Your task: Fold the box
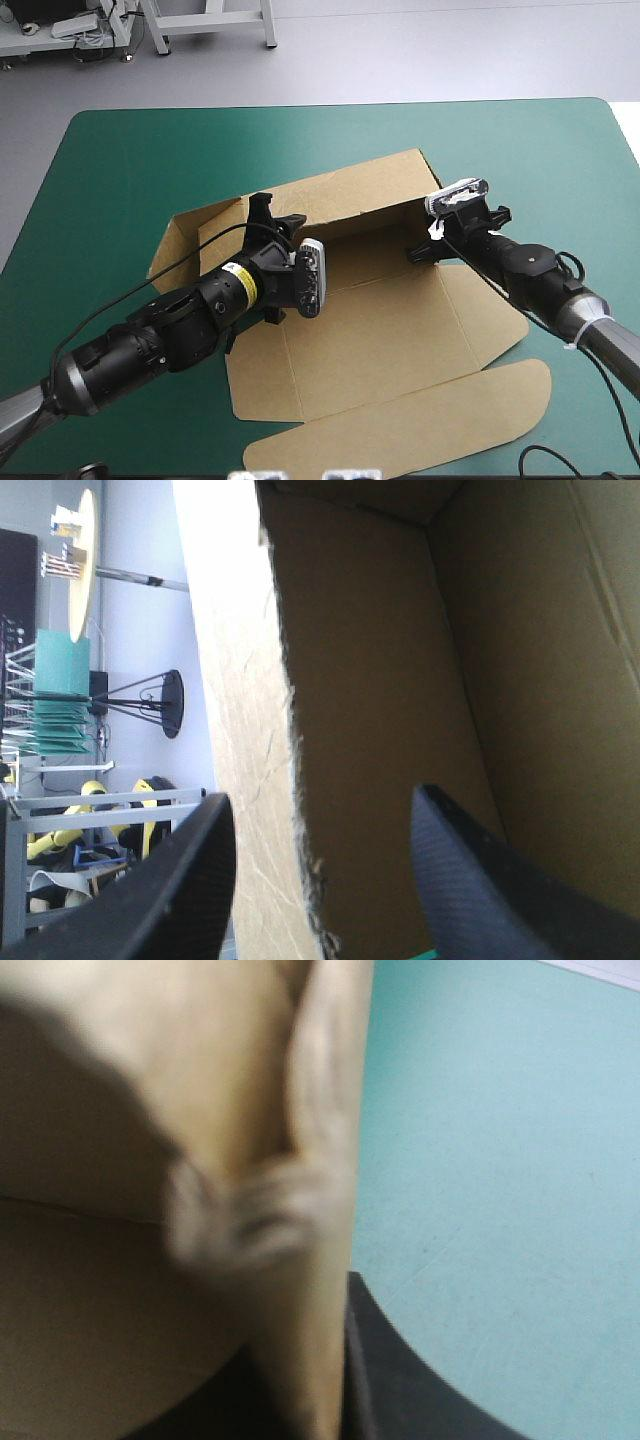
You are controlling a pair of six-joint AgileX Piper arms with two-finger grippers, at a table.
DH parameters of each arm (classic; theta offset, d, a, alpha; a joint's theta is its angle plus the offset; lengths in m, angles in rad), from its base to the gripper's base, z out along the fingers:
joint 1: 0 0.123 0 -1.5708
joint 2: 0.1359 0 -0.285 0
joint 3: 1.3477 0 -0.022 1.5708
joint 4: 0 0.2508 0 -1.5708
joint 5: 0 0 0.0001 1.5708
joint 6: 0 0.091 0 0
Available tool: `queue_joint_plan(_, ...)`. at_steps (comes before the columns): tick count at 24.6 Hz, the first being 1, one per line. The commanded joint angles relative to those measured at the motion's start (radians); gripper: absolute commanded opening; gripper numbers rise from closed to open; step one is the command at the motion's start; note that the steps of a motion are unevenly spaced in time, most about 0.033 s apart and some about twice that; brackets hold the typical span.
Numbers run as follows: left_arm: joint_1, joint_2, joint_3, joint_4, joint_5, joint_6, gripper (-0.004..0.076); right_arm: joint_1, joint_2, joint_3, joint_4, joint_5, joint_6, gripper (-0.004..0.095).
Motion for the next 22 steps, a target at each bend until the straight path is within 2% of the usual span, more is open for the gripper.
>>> queue_joint_plan(1, -0.021, -0.062, -0.047, 0.020, -0.052, -0.009, 0.0386, -0.015, -0.014, -0.060, 0.023, -0.004, 0.004, -0.0017)
queue_joint_plan(9, -0.028, -0.112, -0.064, 0.020, -0.081, -0.002, 0.0385, -0.043, 0.015, -0.078, 0.020, 0.007, 0.004, -0.0018)
queue_joint_plan(11, -0.028, -0.115, -0.064, 0.018, -0.085, 0.000, 0.0358, -0.051, 0.015, -0.078, 0.020, 0.009, 0.002, -0.0018)
queue_joint_plan(12, -0.028, -0.115, -0.064, 0.018, -0.077, 0.000, 0.0305, -0.051, 0.015, -0.078, 0.020, 0.009, 0.002, -0.0018)
queue_joint_plan(13, -0.026, -0.115, -0.064, 0.021, -0.050, 0.000, 0.0115, -0.051, 0.015, -0.078, 0.020, 0.014, 0.002, -0.0018)
queue_joint_plan(14, -0.026, -0.115, -0.064, 0.032, -0.036, 0.000, 0.0006, -0.051, 0.015, -0.078, 0.020, 0.022, 0.002, -0.0018)
queue_joint_plan(16, -0.026, -0.115, -0.073, 0.075, -0.015, -0.059, 0.0000, -0.051, 0.015, -0.078, 0.020, 0.037, -0.003, -0.0018)
queue_joint_plan(19, -0.025, -0.115, -0.135, 0.164, 0.019, -0.269, 0.0001, -0.051, 0.013, -0.078, 0.008, 0.050, -0.007, -0.0018)
queue_joint_plan(22, 0.047, -0.106, -0.203, 0.077, 0.067, -0.281, 0.0018, -0.051, 0.012, -0.082, -0.035, 0.090, -0.007, -0.0018)
